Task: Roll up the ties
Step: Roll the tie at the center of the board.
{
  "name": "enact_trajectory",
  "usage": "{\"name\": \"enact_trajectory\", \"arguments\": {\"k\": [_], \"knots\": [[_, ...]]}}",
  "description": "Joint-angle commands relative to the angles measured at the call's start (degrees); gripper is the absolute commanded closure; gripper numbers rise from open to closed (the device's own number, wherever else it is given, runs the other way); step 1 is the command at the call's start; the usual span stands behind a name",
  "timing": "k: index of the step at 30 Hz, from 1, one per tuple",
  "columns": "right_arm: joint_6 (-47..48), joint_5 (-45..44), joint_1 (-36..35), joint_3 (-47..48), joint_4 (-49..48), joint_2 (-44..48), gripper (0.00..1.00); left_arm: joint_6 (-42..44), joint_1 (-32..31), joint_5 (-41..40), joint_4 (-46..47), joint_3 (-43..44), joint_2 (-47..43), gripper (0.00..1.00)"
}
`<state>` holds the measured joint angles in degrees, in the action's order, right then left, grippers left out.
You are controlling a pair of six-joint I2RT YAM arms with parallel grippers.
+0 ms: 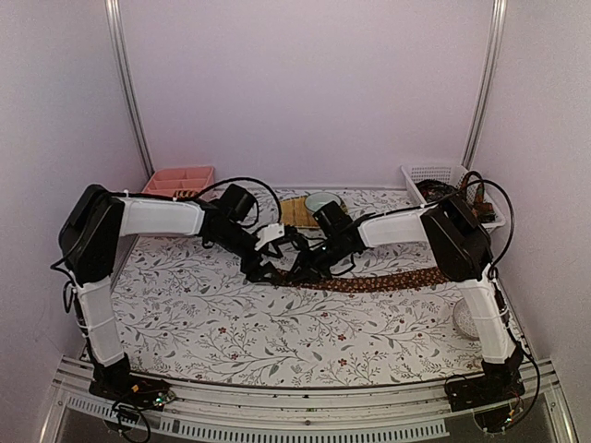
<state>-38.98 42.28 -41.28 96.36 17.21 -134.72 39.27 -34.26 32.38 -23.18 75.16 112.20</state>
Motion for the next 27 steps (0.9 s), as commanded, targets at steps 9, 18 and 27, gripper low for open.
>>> {"name": "enact_trajectory", "arguments": {"k": [9, 18, 27], "knots": [[0.5, 0.0, 1.5, 0.0, -0.5, -7.4, 0.89, -32.7, 5.7, -0.1, 4.9, -3.0, -3.9, 0.25], [-0.4, 1.4, 2.2, -0.9, -1.5, -8.3, 0.89, -55.9, 5.3, 3.0, 23.1, -14.1, -1.7, 0.44], [-1.2, 2.1, 2.3, -1.0, -1.9, -8.4, 0.89, -64.1, 1.5, 0.6, 28.8, -15.3, 3.2, 0.51]]}}
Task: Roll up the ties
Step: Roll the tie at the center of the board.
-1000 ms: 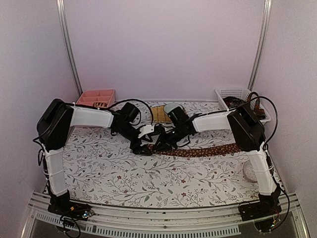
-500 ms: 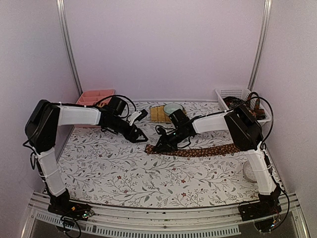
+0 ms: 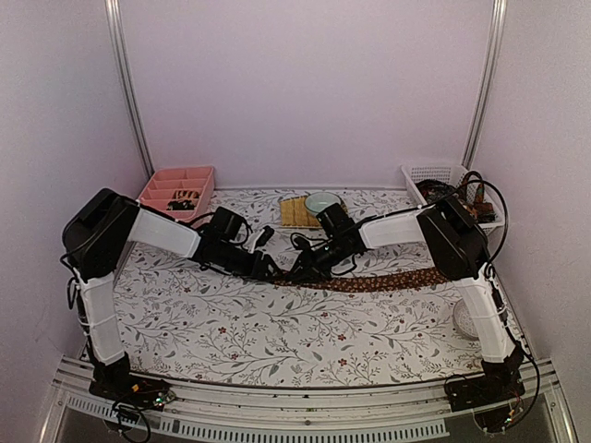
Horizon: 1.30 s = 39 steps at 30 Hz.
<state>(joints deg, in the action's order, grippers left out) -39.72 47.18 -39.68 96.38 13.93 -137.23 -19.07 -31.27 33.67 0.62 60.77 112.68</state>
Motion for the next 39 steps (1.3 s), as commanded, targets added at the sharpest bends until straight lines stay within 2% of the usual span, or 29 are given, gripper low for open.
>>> {"name": "enact_trajectory", "arguments": {"k": [1, 7, 13, 19, 22, 30, 35, 39], "knots": [[-0.5, -2.8, 0.7, -1.1, 1.4, -5.9, 0.89, -6.4, -1.7, -0.6, 5.6, -1.3, 2.9, 0.52], [-0.8, -2.4, 0.9, -1.2, 1.1, -5.9, 0.89, -10.4, -2.6, -3.1, 10.0, -5.1, 3.0, 0.57], [-0.8, -2.3, 0.9, -1.3, 1.1, -5.9, 0.89, -14.3, -2.7, -6.6, 12.9, -6.3, 3.7, 0.68], [-0.9, -2.3, 0.9, -1.3, 1.2, -5.6, 0.89, -14.9, -2.8, -8.3, 11.4, -5.1, 4.0, 0.87], [-0.7, -2.3, 1.2, -1.1, 1.4, -5.3, 0.86, -15.0, -2.9, -8.9, 10.8, -4.6, 3.6, 1.00], [4.5, -3.0, 2.8, 2.1, 5.3, 1.2, 0.54, -9.7, -4.8, -20.1, -4.0, 2.9, 0.9, 1.00], [11.0, -2.8, 3.2, 1.8, 8.2, 7.6, 0.52, -5.1, -6.5, -29.1, -15.0, 10.9, 1.6, 1.00], [14.1, -0.3, 4.0, -0.3, 7.7, 10.4, 0.53, -3.4, -7.4, -31.4, -18.3, 14.3, 1.9, 1.00]]}}
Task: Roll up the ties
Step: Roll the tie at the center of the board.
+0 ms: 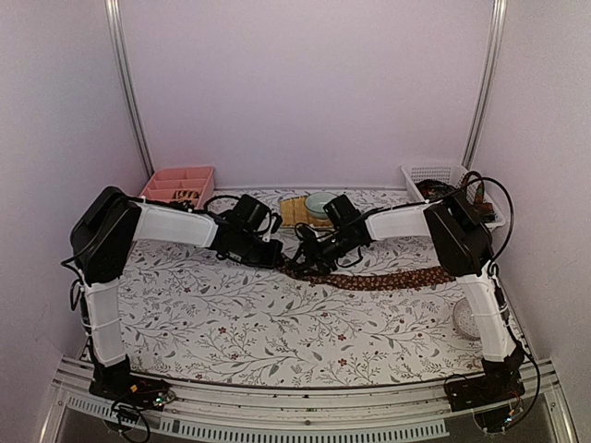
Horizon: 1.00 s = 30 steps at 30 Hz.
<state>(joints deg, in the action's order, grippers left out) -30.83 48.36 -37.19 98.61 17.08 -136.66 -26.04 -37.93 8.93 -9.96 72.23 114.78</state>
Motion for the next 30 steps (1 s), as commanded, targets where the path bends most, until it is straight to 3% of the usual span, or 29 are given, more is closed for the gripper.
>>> {"name": "enact_trajectory", "arguments": {"k": [1, 7, 14, 20, 30], "knots": [[5.5, -0.3, 1.7, -3.0, 3.9, 10.3, 0.54, 3.6, -0.7, -6.3, -7.4, 3.0, -0.3, 1.00], [11.8, 5.3, 2.0, -3.9, 2.4, 13.3, 0.52, 3.9, -0.6, -5.0, -7.1, 3.0, -0.1, 1.00], [32.6, 2.5, 1.9, -7.9, 3.8, 21.1, 0.52, 3.3, 0.5, -3.3, -4.7, 0.6, -0.2, 1.00], [43.8, -10.4, 0.5, -10.6, 3.5, 23.4, 0.49, 2.6, 1.7, -0.8, -2.3, -1.1, -0.3, 1.00], [55.0, -25.7, -3.3, -9.7, 5.6, 14.9, 0.46, 1.8, 2.4, 1.0, -0.2, -2.7, -0.8, 1.00]]}}
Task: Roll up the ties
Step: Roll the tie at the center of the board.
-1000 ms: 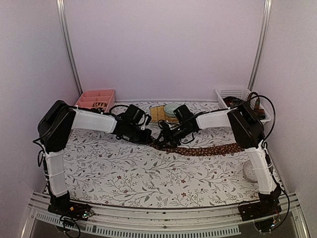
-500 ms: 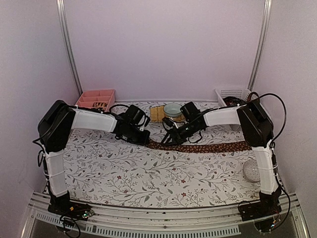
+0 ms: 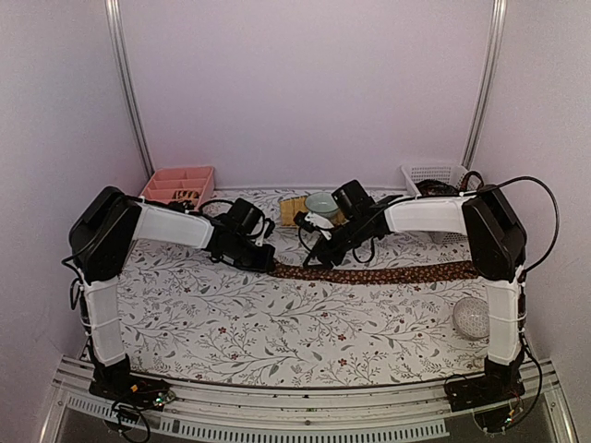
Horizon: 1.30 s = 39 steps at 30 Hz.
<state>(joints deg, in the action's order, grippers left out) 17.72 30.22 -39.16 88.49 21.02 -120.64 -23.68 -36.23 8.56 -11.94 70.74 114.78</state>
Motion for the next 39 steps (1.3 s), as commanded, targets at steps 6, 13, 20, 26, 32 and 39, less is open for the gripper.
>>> {"name": "enact_trajectory", "arguments": {"k": [6, 13, 20, 26, 32, 39], "knots": [[10.2, -11.4, -3.6, 0.3, 3.5, -4.4, 0.46, -0.8, 0.7, 1.2, 2.2, -1.6, -1.1, 1.00], [9.8, -15.1, -4.2, 1.1, 4.1, -9.0, 0.49, -1.0, 0.6, 0.6, 2.4, -1.8, -1.5, 1.00], [8.9, -15.6, -4.2, 1.4, 4.9, -11.0, 0.63, -1.5, 0.5, 1.0, 3.4, -3.0, -4.8, 1.00], [9.1, -16.9, -4.2, 0.1, 5.3, -10.2, 0.83, -2.1, 0.5, -0.1, 3.6, -3.4, -5.6, 1.00], [10.0, -18.4, -4.7, -6.0, 2.8, -5.8, 0.90, -3.8, -0.4, -2.9, 3.4, -3.4, -5.6, 1.00], [9.8, -22.6, -5.6, -14.3, -3.0, 0.9, 0.92, -6.6, -3.8, -6.8, 3.2, -3.3, -4.7, 1.00]]}}
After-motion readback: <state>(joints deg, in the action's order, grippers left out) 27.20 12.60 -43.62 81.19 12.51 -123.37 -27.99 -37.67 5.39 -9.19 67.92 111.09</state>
